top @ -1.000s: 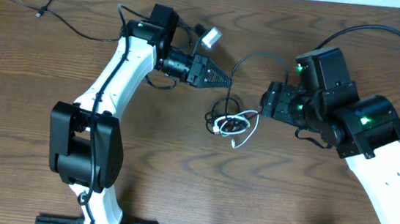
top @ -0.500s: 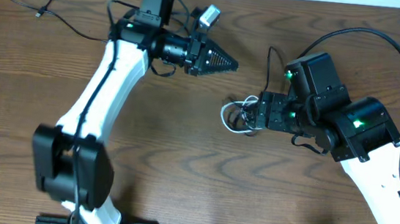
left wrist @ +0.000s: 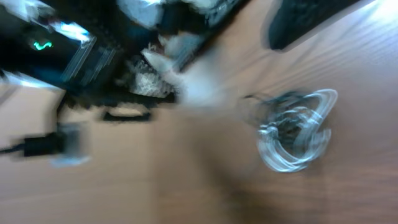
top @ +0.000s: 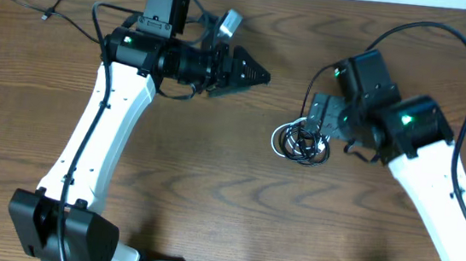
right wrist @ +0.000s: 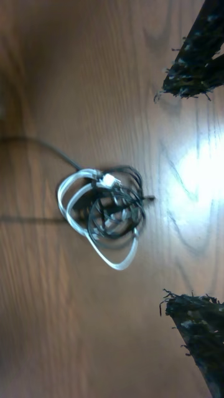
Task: Untangle cables
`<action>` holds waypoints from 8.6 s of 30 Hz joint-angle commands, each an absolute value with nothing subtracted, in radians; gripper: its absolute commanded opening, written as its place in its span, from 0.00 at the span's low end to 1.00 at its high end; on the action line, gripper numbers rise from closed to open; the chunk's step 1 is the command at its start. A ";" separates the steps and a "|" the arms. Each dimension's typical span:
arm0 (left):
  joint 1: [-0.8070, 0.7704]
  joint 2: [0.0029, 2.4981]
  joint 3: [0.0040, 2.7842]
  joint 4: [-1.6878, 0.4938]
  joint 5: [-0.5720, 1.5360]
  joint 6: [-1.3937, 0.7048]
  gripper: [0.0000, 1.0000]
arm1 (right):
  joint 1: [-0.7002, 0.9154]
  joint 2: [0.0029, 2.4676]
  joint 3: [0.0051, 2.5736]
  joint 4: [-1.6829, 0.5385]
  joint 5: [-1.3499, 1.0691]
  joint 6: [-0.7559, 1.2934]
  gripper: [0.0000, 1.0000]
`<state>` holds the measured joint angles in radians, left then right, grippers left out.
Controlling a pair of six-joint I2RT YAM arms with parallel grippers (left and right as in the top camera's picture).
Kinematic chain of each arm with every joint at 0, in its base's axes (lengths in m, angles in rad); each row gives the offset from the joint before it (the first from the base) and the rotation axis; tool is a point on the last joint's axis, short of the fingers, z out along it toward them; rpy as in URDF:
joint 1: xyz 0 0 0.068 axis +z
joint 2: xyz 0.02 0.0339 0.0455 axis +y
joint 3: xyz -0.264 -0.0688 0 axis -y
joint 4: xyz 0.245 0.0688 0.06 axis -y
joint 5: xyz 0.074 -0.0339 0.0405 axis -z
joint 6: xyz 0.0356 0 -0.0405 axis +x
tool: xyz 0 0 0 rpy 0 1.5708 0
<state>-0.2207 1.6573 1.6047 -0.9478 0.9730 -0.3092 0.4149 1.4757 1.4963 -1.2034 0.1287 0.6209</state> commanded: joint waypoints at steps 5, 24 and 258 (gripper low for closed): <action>-0.220 1.660 1.620 -1.082 0.571 -0.308 0.94 | 0.356 1.637 1.497 -1.135 -0.186 0.354 0.99; -0.220 1.660 1.620 -1.099 0.537 -0.308 0.94 | 0.439 1.895 1.510 -1.135 -0.093 0.371 0.01; -0.496 1.296 1.483 -0.595 0.603 -0.504 0.07 | 0.333 1.548 1.313 -0.929 -0.561 0.253 0.99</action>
